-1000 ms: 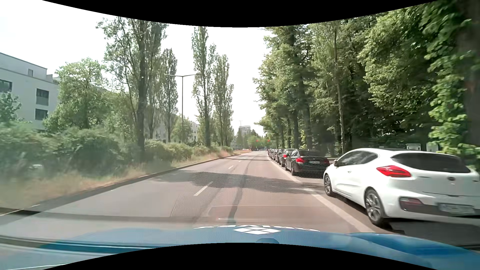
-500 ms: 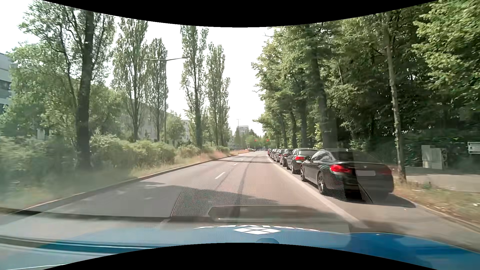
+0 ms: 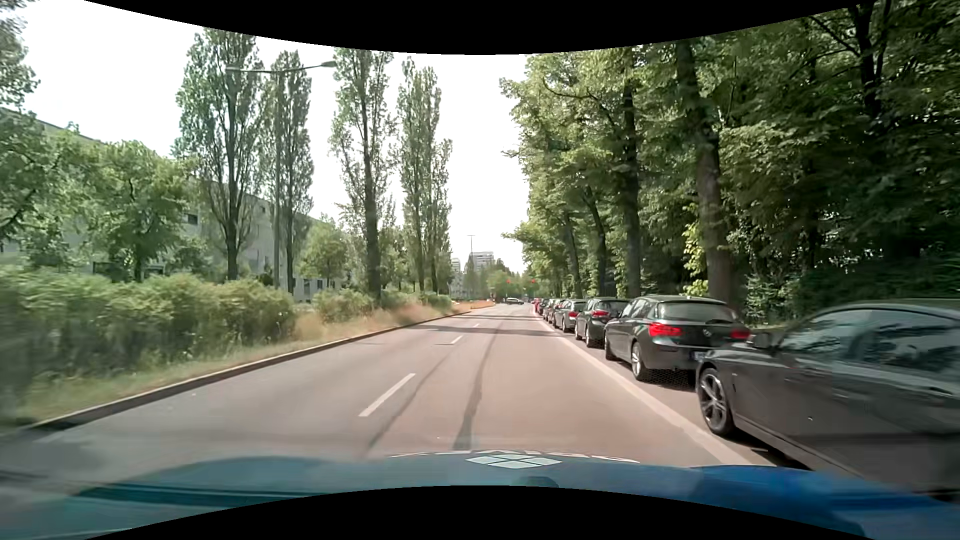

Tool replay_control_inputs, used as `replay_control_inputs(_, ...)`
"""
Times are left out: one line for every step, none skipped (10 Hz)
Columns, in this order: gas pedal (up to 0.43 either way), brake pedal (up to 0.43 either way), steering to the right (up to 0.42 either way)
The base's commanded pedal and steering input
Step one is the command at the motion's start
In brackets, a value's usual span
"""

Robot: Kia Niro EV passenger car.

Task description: Follow the waypoints while adhering to traffic rules and regulations

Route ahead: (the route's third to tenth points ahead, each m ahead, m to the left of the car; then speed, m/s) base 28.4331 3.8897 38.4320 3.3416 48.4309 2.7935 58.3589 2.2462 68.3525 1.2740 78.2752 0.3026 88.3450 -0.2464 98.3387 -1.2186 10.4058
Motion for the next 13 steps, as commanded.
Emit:
replay_control_inputs(0.157,0.0,0.005)
replay_control_inputs(0.157,0.0,0.005)
replay_control_inputs(0.157,0.0,0.004)
replay_control_inputs(0.157,0.0,0.004)
replay_control_inputs(0.157,0.0,0.004)
replay_control_inputs(0.157,0.0,0.004)
replay_control_inputs(0.157,0.0,0.003)
replay_control_inputs(0.157,0.0,0.003)
replay_control_inputs(0.157,0.0,0.003)
replay_control_inputs(0.15,0.0,0.003)
replay_control_inputs(0.15,0.0,0.003)
replay_control_inputs(0.15,0.0,0.003)
replay_control_inputs(0.15,0.0,0.003)
